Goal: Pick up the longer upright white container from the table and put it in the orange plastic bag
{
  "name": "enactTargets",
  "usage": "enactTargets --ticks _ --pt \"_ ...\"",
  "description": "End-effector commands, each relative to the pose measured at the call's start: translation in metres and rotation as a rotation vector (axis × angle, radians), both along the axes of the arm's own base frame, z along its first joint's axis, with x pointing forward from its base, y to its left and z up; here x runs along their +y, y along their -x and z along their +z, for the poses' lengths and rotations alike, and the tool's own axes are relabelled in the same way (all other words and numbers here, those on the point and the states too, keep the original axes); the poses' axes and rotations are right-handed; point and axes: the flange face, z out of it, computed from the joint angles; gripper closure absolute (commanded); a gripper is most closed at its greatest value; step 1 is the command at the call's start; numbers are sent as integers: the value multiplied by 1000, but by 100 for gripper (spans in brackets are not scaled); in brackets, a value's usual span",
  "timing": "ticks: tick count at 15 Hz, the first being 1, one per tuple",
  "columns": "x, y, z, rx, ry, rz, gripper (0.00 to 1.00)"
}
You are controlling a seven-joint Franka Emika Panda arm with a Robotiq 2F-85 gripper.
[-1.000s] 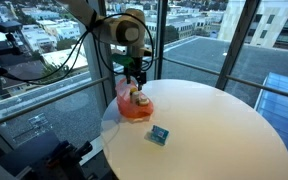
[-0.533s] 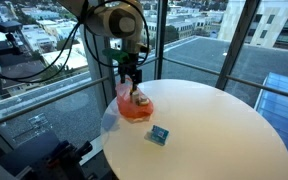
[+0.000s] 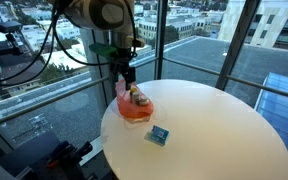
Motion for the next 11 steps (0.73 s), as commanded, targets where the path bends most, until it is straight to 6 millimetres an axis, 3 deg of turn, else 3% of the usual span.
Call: enactTargets --ticks 1,11 --pt "-14 28 22 -27 -10 15 0" --pt "-15 27 9 10 -26 32 0"
